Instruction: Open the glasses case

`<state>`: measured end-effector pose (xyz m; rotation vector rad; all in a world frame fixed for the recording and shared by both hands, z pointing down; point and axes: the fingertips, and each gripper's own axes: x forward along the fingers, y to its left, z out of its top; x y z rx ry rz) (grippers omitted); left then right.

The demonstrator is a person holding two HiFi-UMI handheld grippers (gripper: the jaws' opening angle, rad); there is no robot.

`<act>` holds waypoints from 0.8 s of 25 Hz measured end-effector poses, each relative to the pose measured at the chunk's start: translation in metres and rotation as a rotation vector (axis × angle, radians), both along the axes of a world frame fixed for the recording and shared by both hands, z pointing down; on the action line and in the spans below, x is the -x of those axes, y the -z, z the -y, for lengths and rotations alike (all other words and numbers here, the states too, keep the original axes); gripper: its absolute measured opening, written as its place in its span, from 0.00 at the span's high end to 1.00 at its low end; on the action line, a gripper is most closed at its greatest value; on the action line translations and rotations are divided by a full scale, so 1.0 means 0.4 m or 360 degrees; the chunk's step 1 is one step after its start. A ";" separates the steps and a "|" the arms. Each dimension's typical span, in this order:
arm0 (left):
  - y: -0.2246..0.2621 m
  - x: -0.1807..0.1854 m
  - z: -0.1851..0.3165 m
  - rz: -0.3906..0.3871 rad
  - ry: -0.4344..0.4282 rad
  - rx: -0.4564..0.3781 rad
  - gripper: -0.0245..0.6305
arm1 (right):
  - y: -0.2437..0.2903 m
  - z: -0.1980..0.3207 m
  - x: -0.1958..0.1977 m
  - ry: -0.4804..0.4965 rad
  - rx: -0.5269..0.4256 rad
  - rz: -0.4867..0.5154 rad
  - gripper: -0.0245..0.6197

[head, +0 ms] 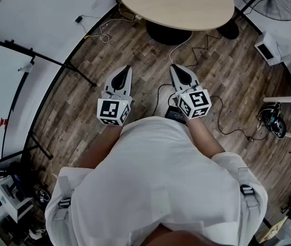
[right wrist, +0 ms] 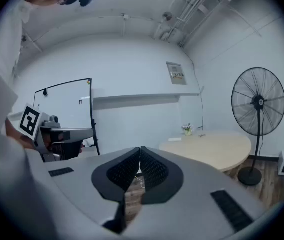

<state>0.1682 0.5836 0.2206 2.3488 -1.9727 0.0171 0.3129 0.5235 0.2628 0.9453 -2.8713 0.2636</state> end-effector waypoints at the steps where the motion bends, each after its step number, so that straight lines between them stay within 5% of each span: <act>1: 0.004 0.002 0.000 0.0009 -0.0003 -0.0001 0.94 | 0.005 -0.010 -0.003 0.0006 -0.0025 -0.0006 0.92; 8: 0.010 0.002 0.002 0.0042 -0.0006 0.0007 0.94 | 0.033 0.004 -0.032 0.0008 -0.0099 0.0011 0.92; 14: -0.005 -0.046 0.008 -0.0012 -0.0039 0.0010 0.94 | 0.048 0.013 -0.080 0.0062 -0.0116 0.0155 0.92; 20: -0.013 -0.131 0.013 -0.0124 -0.0156 -0.0001 0.94 | 0.006 0.026 -0.141 0.0073 -0.0070 0.0116 0.92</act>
